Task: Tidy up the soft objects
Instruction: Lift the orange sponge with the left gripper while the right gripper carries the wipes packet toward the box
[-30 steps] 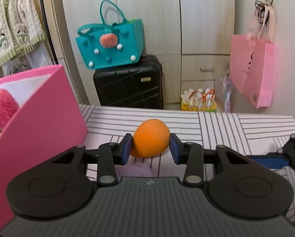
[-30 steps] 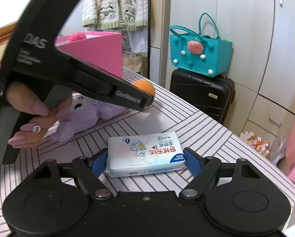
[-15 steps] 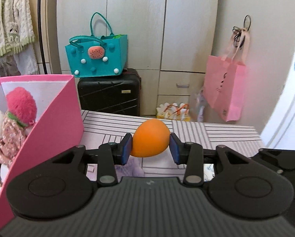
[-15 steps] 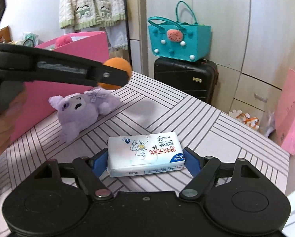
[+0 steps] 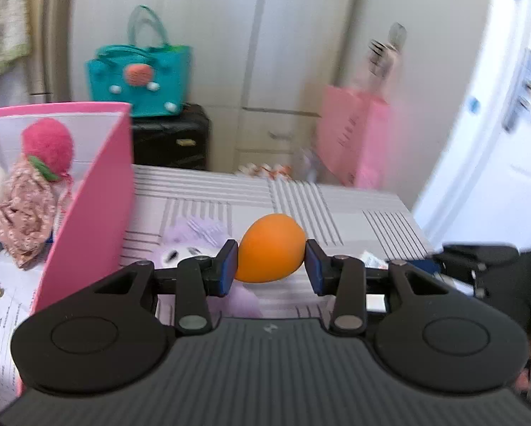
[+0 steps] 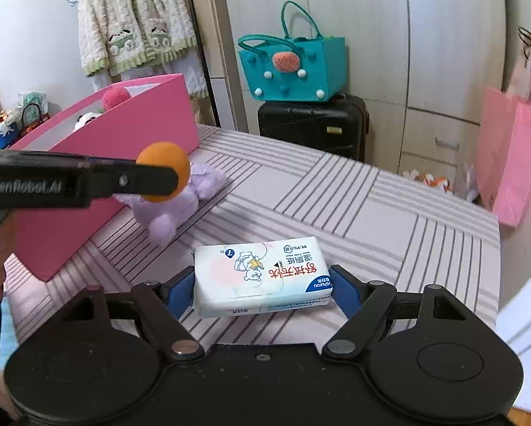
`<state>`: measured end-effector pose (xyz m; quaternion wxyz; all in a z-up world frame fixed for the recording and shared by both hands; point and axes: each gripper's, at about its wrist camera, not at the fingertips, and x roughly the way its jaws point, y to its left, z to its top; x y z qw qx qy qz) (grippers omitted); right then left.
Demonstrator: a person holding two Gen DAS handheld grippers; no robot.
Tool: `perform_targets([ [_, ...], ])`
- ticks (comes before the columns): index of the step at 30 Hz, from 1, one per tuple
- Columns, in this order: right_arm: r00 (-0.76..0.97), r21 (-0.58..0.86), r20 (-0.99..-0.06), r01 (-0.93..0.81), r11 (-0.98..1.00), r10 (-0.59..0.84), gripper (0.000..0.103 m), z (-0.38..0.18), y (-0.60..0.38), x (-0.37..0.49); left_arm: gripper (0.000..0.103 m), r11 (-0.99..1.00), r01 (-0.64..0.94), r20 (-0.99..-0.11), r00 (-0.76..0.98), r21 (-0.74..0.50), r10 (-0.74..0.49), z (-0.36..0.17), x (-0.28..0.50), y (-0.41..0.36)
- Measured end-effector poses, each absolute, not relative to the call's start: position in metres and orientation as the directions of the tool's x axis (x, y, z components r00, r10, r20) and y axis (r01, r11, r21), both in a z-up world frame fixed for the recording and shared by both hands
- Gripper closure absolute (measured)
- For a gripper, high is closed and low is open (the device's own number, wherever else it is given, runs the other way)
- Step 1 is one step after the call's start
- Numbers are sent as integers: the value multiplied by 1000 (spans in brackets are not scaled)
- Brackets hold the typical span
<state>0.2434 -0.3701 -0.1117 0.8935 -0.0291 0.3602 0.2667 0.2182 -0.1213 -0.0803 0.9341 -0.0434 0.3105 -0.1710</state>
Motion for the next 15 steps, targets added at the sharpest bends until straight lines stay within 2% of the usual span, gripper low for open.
perform_targets([
  [6, 592, 167, -676, -457, 874, 439, 20, -105, -376, 225, 64, 904, 391, -618, 672, -172, -408, -77, 204, -114],
  [15, 570, 207, -682, -452, 868, 459, 20, -93, -374, 190, 64, 845, 473, -670, 546, -249, -503, -76, 174, -91],
])
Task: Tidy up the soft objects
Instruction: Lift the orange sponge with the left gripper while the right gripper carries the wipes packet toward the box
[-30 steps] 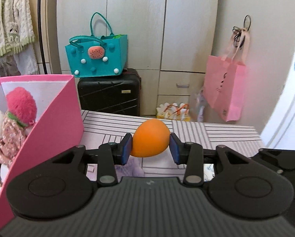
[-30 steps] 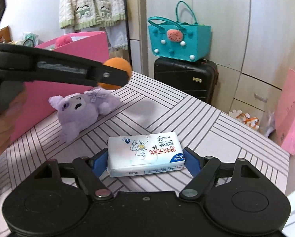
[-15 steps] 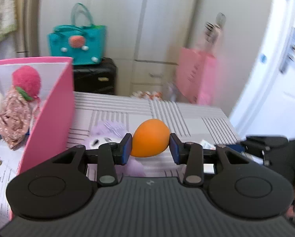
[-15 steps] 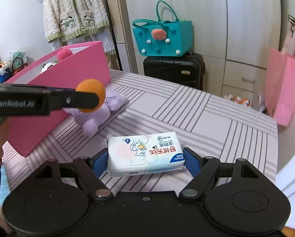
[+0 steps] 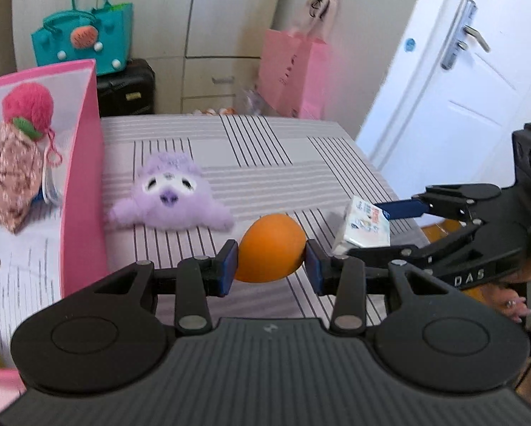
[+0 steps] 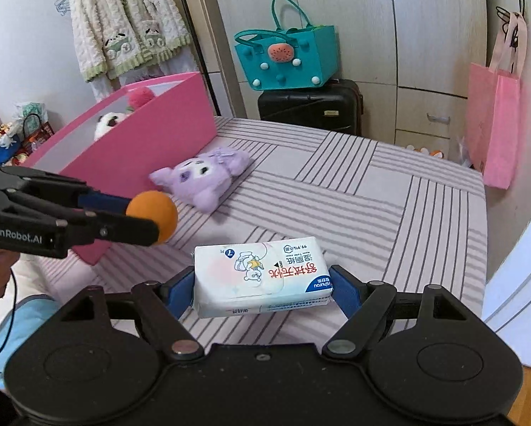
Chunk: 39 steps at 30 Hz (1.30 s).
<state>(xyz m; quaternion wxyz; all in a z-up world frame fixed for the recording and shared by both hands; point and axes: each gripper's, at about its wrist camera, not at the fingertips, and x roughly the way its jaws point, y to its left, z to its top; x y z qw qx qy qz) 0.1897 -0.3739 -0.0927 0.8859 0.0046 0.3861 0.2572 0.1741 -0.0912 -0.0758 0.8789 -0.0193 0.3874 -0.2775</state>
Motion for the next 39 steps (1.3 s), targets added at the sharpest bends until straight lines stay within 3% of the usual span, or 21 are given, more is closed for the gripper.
perform_targets([
  [24, 392, 369, -699, -518, 772, 598, 20, -57, -345, 122, 64, 803, 529, -753, 400, -275, -522, -54, 95, -33],
  [34, 306, 428, -677, -577, 696, 670, 20, -41, -315, 106, 64, 818, 491, -748, 411, -300, -521, -47, 66, 8],
  [39, 269, 436, -653, -631, 642, 708, 20, -25, -294, 100, 64, 848, 482, -751, 471, -221, -463, -31, 48, 32],
])
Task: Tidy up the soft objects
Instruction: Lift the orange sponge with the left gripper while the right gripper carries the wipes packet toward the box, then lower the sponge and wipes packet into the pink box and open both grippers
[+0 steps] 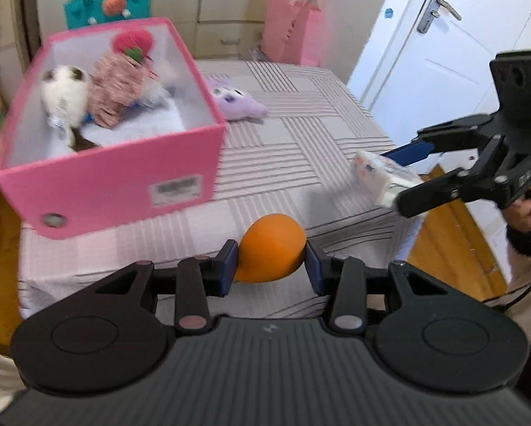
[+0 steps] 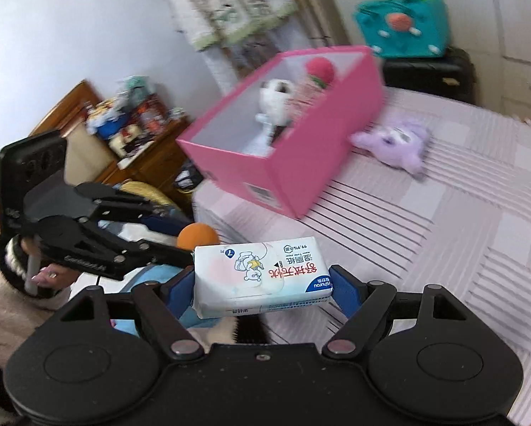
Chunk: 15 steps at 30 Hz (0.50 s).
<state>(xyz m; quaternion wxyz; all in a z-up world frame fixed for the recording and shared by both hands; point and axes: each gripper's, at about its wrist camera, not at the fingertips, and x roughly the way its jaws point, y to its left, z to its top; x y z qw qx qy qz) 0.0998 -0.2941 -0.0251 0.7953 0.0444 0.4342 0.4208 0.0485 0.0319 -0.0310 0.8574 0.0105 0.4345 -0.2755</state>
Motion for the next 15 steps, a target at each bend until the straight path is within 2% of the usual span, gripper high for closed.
perform_targets([
  [7, 313, 342, -614, -722, 602, 724, 20, 5, -257, 109, 64, 881, 440, -637, 632, -173, -441, 0, 43, 67],
  [15, 458, 94, -580, -783, 614, 674, 20, 11, -206, 131, 63, 899, 377, -548, 714, -222, -435, 10, 83, 102],
])
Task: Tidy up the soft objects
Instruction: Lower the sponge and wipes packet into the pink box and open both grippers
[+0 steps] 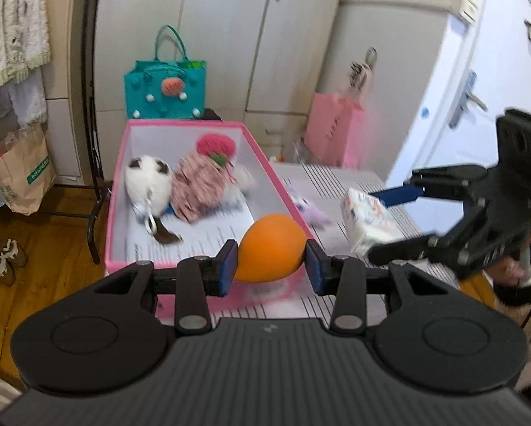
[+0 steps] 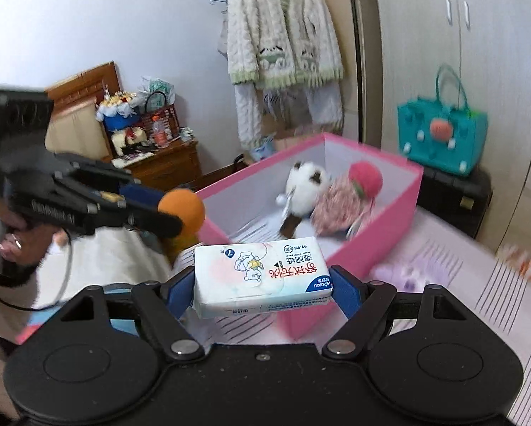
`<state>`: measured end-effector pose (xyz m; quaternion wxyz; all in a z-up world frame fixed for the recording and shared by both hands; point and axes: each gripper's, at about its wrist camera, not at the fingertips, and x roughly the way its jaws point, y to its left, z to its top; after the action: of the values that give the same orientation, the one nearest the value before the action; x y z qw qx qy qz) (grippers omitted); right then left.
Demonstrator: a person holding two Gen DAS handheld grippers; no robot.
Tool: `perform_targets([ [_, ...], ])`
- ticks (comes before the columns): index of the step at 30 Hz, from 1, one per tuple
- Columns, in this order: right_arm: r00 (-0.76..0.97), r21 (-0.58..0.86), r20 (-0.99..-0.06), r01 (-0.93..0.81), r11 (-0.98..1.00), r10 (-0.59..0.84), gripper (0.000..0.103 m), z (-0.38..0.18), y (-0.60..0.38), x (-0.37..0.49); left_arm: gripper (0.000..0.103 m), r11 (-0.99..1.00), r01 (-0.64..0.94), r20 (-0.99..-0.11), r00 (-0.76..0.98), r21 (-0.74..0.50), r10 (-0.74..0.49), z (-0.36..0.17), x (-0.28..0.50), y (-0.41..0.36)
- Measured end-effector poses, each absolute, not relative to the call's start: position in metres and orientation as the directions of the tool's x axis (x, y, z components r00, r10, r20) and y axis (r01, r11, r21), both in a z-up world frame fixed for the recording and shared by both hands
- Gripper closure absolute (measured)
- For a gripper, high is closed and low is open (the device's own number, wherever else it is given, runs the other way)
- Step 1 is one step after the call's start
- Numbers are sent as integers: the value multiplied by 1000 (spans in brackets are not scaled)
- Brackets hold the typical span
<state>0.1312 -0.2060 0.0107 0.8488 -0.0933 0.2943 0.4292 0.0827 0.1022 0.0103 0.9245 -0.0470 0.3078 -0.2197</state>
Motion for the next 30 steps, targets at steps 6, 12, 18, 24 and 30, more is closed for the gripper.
perform_targets([
  [6, 515, 7, -557, -781, 624, 652, 20, 9, -177, 168, 63, 911, 339, -508, 756, -234, -412, 4, 129, 109],
  [12, 463, 58, -599, -789, 612, 654, 20, -12, -158, 218, 63, 929, 265, -540, 758, -257, -366, -33, 175, 109],
  [18, 478, -31, -643, -796, 604, 598, 20, -32, -127, 243, 62, 952, 220, -564, 769, -211, -302, -42, 201, 104],
  [24, 528, -161, -671, -789, 593, 520, 18, -49, -107, 253, 60, 957, 223, -583, 758, -187, -291, -47, 212, 99],
  [30, 544, -123, -636, -772, 623, 548, 18, -42, -121, 253, 54, 960, 219, -574, 770, -173, -279, -46, 207, 95],
])
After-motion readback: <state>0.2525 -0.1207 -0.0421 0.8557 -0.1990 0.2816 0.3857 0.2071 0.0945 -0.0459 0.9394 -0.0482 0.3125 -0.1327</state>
